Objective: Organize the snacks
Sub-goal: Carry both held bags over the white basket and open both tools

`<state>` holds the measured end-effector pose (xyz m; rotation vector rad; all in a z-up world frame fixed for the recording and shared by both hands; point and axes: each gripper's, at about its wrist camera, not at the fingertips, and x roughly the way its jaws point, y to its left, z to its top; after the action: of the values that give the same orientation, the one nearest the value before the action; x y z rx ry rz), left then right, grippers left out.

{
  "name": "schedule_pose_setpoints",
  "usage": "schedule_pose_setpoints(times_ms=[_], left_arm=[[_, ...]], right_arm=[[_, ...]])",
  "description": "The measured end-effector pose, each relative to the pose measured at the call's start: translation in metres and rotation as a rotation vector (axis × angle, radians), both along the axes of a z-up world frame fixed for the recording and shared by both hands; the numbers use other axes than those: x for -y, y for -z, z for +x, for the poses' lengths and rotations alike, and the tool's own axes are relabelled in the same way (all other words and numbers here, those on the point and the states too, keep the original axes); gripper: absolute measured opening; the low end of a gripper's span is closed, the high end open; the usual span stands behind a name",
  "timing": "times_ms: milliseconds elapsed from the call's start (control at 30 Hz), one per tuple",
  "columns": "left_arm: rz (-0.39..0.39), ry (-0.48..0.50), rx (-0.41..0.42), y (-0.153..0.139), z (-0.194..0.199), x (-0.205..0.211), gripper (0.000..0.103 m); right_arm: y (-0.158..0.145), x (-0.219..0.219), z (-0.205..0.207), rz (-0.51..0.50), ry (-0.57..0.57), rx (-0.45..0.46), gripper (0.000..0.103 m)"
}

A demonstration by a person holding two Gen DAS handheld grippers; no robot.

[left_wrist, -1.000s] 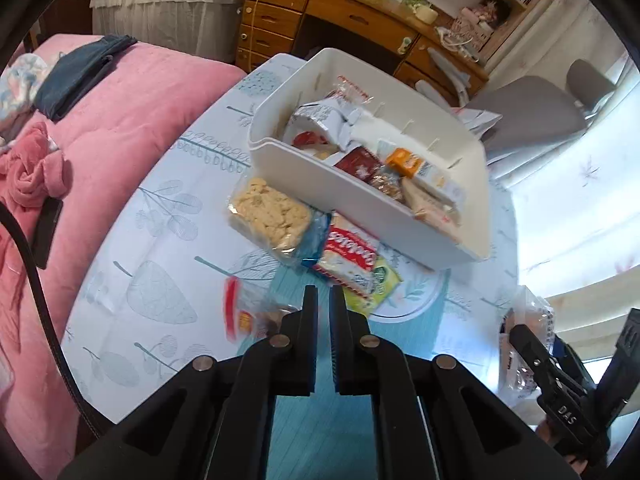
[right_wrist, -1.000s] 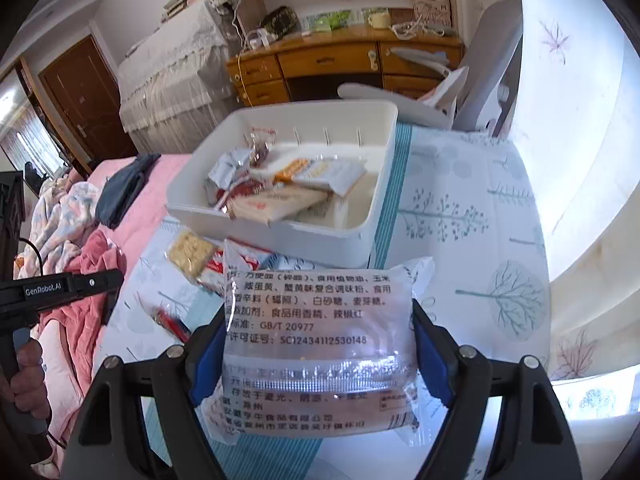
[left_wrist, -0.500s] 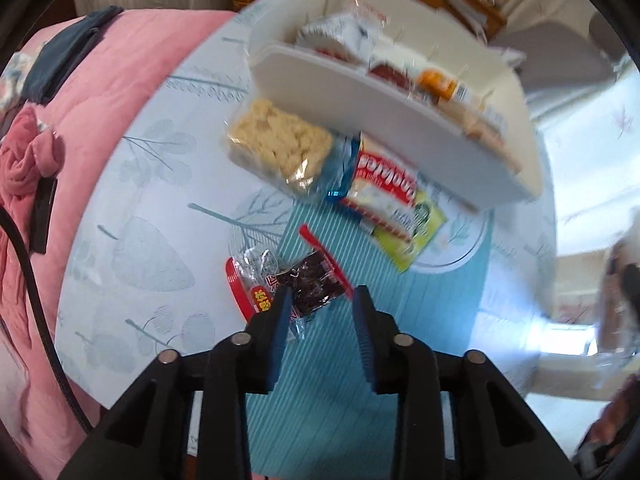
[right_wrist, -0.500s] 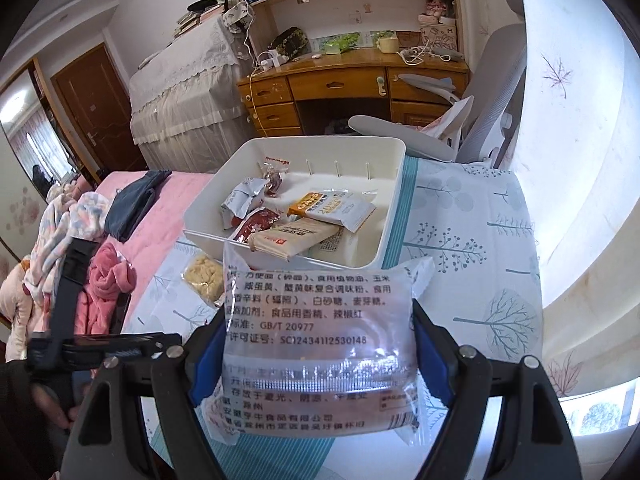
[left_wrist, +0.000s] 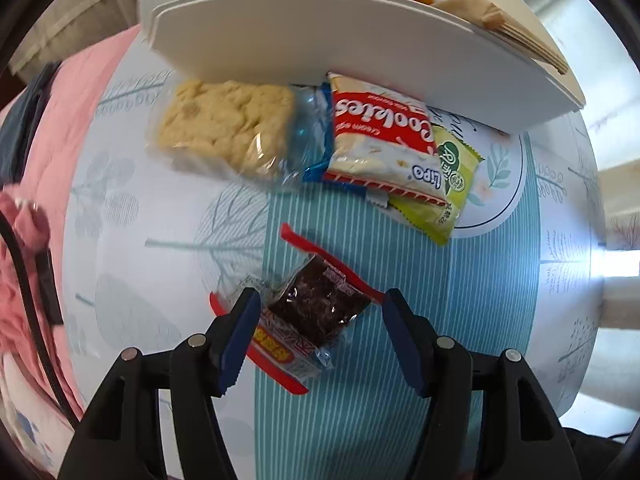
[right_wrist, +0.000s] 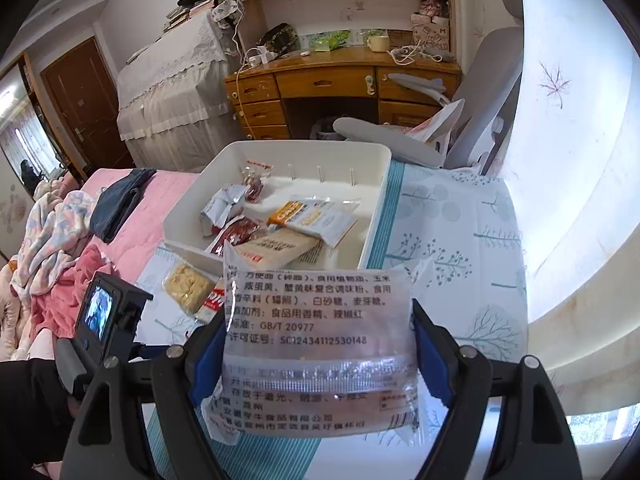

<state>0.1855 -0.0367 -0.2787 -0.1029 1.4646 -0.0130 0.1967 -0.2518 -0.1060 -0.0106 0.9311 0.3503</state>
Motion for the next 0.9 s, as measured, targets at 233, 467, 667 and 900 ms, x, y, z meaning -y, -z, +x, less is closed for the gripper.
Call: schedule_pose_setpoints(times_ms=[233,467,667,900], left_arm=[[-0.008,0.083,0.033,0.004,0.012,0.004,0.064],[0.025,0.18,0.095,0.003,0.014,0.015,0.057],[0.0,0.196,0.101,0.002,0.006,0.007,0.053],[-0.042,0.255,0.077,-0.008,0.012,-0.015,0.052]], right_arm=[[-0.001,-0.004,0.01,-0.001,0.03,-0.004,0.081],[0.001,-0.011,0.016,-0.015,0.07,-0.017,0.081],[0.001,-0.02,0.022,-0.022,0.109,-0.022,0.081],[0.0,-0.033,0.031,-0.033,0.141,-0.016,0.081]])
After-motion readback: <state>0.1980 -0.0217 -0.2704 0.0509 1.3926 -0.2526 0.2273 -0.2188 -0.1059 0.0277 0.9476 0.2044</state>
